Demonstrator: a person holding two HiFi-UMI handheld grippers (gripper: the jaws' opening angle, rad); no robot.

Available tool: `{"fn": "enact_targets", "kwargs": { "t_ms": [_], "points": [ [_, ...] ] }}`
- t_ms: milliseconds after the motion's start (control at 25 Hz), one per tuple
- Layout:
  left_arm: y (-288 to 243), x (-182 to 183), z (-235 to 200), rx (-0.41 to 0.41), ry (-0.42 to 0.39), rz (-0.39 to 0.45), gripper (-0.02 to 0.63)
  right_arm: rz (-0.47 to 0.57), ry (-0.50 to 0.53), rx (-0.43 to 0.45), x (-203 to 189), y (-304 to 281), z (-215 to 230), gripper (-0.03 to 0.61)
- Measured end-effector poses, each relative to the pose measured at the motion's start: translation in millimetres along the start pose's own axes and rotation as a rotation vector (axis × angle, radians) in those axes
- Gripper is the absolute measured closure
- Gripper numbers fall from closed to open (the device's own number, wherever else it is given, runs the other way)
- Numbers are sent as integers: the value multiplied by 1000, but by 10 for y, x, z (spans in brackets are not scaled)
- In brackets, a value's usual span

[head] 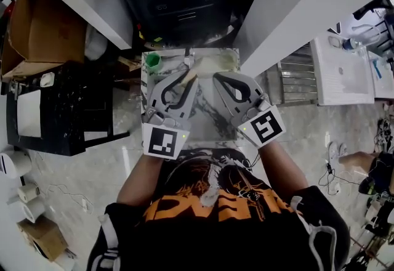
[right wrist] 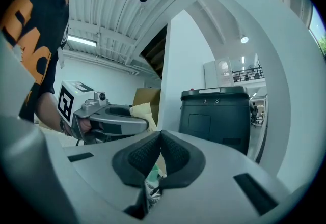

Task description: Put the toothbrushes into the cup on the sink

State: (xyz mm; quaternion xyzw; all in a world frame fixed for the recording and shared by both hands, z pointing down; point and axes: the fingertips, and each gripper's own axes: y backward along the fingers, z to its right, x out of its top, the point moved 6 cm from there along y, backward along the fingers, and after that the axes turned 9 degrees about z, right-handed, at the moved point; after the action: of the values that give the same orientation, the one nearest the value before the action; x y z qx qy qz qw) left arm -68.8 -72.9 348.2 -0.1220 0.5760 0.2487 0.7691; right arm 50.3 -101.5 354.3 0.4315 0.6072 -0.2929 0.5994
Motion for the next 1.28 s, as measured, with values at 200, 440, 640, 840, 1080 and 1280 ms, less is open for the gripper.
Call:
{"fn": "enact_targets", "kwargs": {
  "t_ms": [200,440,640,840,1080,1280],
  "points": [
    [31,-128,-252,44,-13,-13,529,-12,-2,37,-41,-208,-41,565],
    [188,-486,-549,133,-19,-67,529,-29,-15,64,-120,-410,-78,565],
    [323,-709,-763,182,-50,-130,529,-43,-27,88,-221,-559,-99,565],
    [419,-902,-920,213,-74,-164,529,-56,-49,126,-349,-761,-173,565],
    [484,-1291,-1135,264,-20,-203,529,-59,-58,172,-391,-1043,-263,565],
    [418,-1601,-1225,261,25,-233,529,-74,-64,170,-441,-1135,-259,565]
  ]
}}
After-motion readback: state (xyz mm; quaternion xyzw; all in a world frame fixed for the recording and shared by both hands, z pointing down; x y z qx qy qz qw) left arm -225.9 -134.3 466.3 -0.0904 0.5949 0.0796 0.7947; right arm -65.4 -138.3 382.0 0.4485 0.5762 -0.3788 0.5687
